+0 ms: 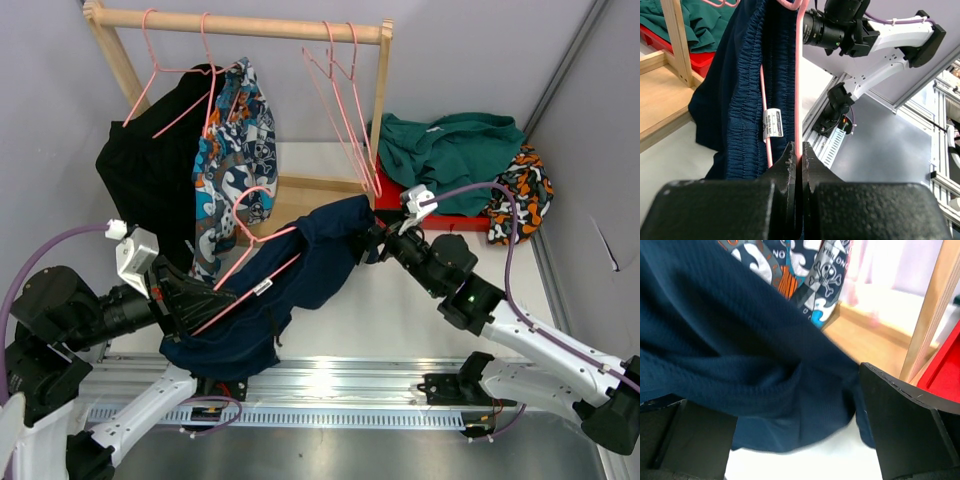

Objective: Remove the shorts from the hanger

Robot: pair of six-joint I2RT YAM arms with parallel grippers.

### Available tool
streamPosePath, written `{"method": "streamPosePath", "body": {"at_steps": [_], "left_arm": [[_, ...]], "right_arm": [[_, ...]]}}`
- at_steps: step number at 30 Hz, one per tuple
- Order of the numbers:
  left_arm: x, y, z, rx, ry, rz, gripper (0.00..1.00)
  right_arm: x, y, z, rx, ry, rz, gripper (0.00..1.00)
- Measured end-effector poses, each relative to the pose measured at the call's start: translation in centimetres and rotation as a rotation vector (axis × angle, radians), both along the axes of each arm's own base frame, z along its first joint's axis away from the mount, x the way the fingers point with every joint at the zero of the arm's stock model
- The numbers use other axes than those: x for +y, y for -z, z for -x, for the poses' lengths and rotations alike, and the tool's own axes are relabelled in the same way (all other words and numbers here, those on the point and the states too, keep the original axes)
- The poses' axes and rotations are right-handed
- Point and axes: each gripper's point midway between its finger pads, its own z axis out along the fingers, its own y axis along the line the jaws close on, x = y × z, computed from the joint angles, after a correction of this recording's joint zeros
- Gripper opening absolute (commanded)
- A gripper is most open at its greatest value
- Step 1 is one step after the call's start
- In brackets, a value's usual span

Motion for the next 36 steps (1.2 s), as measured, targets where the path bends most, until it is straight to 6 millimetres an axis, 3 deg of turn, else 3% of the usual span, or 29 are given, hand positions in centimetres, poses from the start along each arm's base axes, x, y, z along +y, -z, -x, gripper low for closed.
{"method": "streamPosePath", "body": {"at_steps": [7, 8, 9, 10, 12, 17, 22, 30, 36], "left_arm": [[0.0, 0.0, 0.1, -0.002, 0.008, 0.001, 0.0], [-0.1, -0.1, 0.2, -0.003, 0.011, 0.002, 0.0], [-0.1, -0.1, 0.2, -0.005, 0.015, 0.004, 0.0], [-0.1, -0.2, 0.2, -0.006, 0.018, 0.005, 0.0], [-0.1, -0.1, 0.2, -0.005, 0.018, 0.005, 0.0], [-0.2, 0.2, -0.3, 0.005, 0.002, -0.005, 0.0], [-0.2, 1.0, -1.2, 0.025, -0.023, -0.024, 0.0], [-1.4, 3.4, -2.9, 0.104, -0.008, -0.081, 0.0], [-2.5, 4.0, -3.2, 0.125, 0.039, -0.098, 0.0]], "right_arm": [[0.4, -2.3, -0.7, -0.067, 0.007, 0.002, 0.99], [0.5, -2.5, -0.8, -0.076, 0.008, 0.002, 0.94], [0.6, -2.6, -0.9, -0.084, 0.008, 0.006, 0.72], [0.7, -2.6, -1.0, -0.094, 0.008, 0.014, 0.56], [1.2, -2.6, -1.0, -0.104, -0.009, 0.019, 0.0], [2.4, -2.0, -0.7, -0.091, -0.061, 0.022, 0.0], [1.2, -2.7, -0.5, -0.103, -0.042, 0.013, 0.0], [-6.4, -5.4, -0.8, -0.154, 0.112, -0.029, 0.0], [-12.2, -4.5, -3.2, -0.096, 0.287, -0.047, 0.0]]}}
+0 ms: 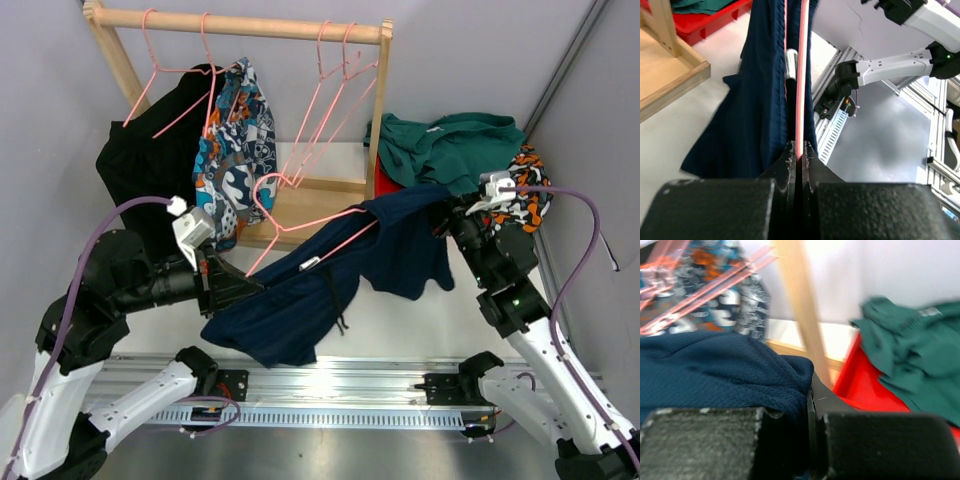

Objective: Remove the shorts from the hanger

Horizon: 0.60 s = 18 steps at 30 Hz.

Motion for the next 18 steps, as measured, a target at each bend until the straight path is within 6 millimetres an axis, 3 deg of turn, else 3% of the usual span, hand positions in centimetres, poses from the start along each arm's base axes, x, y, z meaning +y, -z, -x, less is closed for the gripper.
{"method": "streamPosePath", "body": {"at_steps": [7, 10, 18], "left_arm": [[-0.9, 0.5, -0.6, 0.01, 0.025, -0.025, 0.0], [-0.9, 0.7, -1.0, 0.016, 0.01, -0.037, 0.0], [-0.8, 0.8, -1.4, 0.004, -0.009, -0.047, 0.0]], "right_arm": [[-2.7, 4.2, -4.5, 0.202, 0.108, -0.038, 0.0], [-2.5, 5.9, -5.0, 0.266, 0.109, -0.044, 0.0], [-4.2, 7.4, -6.5, 0.367, 0.154, -0.108, 0.0]]}}
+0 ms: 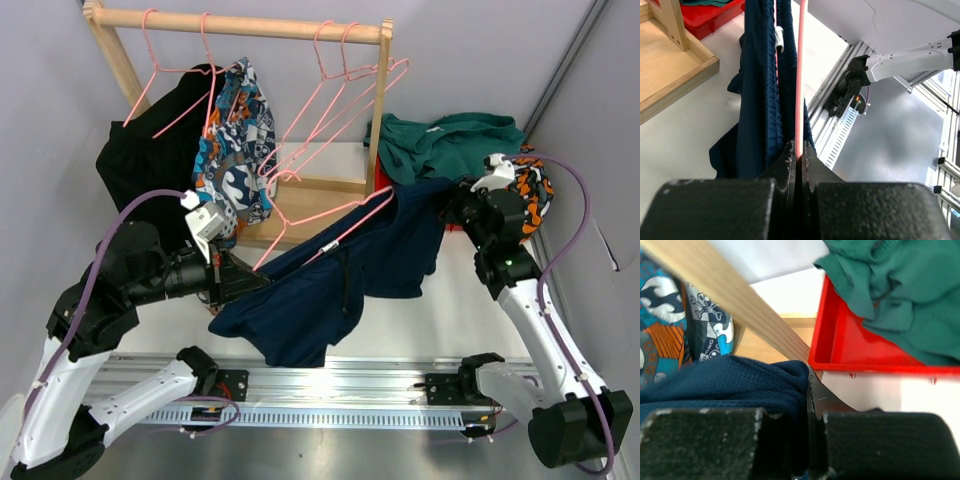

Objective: Remove the shorts from the hanger

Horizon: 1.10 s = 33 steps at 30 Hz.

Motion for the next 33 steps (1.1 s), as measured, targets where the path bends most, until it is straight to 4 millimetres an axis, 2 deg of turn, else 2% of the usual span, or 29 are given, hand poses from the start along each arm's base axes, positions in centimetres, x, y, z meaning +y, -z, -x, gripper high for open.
{"method": "streamPosePath", "body": {"at_steps": [6, 12, 15, 17, 21, 22, 24, 26, 29, 33], "left_arm": [[0.0, -0.9, -0.5, -0.046, -0.017, 0.019, 0.0], [-0.1, -0.9, -0.8, -0.038, -0.022, 0.009, 0.0], [-0.1, -1.1, -1.3, -0.04, -0.043, 0.002, 0.0], [0.1, -0.9, -2.0, -0.036, -0.076, -0.014, 0.0], [1.0, -0.6, -4.0, -0.029, -0.194, -0.07, 0.0], [1.5, -0.5, -4.7, -0.03, -0.24, -0.088, 0.0], [2.4, -0.7, -5.6, -0.041, -0.315, -0.104, 0.0], [3.4, -1.0, -6.1, -0.052, -0.375, -0.112, 0.0], [5.3, -2.1, -5.7, -0.081, -0.45, -0.102, 0.0], [7.9, -4.4, -4.7, -0.146, -0.54, -0.046, 0.0]], "right_arm": [[-4.5, 2.6, -0.9, 0.119, 0.108, -0.06, 0.0], [-3.7, 2.6, -0.2, 0.125, 0.059, -0.084, 0.0], [-1.2, 2.7, 1.3, 0.086, -0.058, -0.081, 0.0], [2.3, 2.7, 3.5, 0.045, -0.188, -0.056, 0.0], [10.0, 1.0, 9.8, -0.071, -0.486, 0.007, 0.0], [11.3, 0.3, 11.3, -0.105, -0.544, 0.016, 0.0], [12.2, -0.8, 12.8, -0.149, -0.585, 0.034, 0.0], [11.8, -2.2, 12.7, -0.18, -0.56, 0.052, 0.0], [10.3, -4.9, 11.3, -0.223, -0.447, 0.087, 0.0], [7.4, -9.4, 6.8, -0.256, -0.199, 0.144, 0.0]]}}
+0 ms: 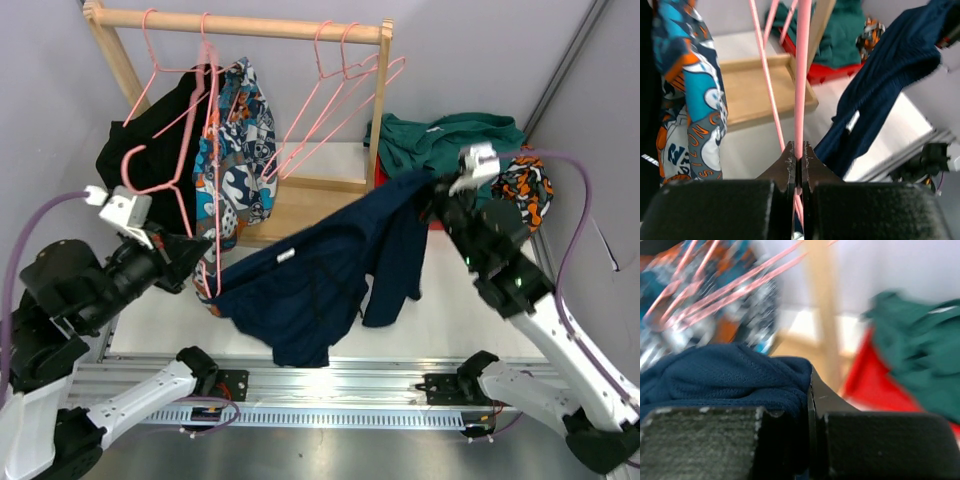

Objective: Remove the shorts from the hanger

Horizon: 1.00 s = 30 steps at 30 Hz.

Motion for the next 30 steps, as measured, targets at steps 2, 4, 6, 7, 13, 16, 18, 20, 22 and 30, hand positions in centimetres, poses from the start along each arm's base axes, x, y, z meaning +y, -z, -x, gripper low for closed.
{"method": "streamPosePath", "body": {"at_steps": [2, 4, 6, 7, 13, 16, 18, 20, 22, 30], "left_arm": [[0.7, -0.9, 0.1, -0.028, -0.031, 0.028, 0.0], [1.1, -0.7, -0.3, -0.029, -0.063, 0.017, 0.0], [1.4, 0.4, -0.7, -0.003, -0.089, -0.011, 0.0], [1.4, 1.0, -0.9, 0.013, -0.095, -0.026, 0.0], [0.9, 2.9, -2.0, 0.078, -0.111, -0.086, 0.0], [0.7, 3.3, -2.2, 0.092, -0.111, -0.099, 0.0], [0.6, 3.3, -2.4, 0.097, -0.11, -0.102, 0.0], [0.5, 3.5, -2.6, 0.101, -0.11, -0.106, 0.0], [0.2, 3.6, -2.9, 0.102, -0.109, -0.107, 0.0], [-3.5, 4.9, -8.0, 0.164, -0.085, -0.201, 0.0]], "right_arm": [[-1.4, -1.9, -2.5, -0.008, 0.098, 0.001, 0.0], [-3.0, -3.4, -7.0, 0.015, 0.197, 0.0, 0.0], [-7.5, -4.5, -12.1, 0.028, 0.358, -0.016, 0.0], [-9.5, -5.1, -14.6, 0.03, 0.421, -0.027, 0.0], [-17.3, -8.9, -27.4, -0.014, 0.64, -0.116, 0.0], [-20.2, -9.4, -30.9, -0.06, 0.709, -0.162, 0.03], [-21.3, -8.3, -32.3, -0.056, 0.728, -0.177, 0.47], [-21.4, -6.2, -33.0, -0.008, 0.73, -0.179, 0.99], [-21.2, -2.8, -33.5, 0.07, 0.732, -0.172, 0.99], [-18.3, 19.2, -26.3, 0.555, 0.705, -0.192, 1.0]]}}
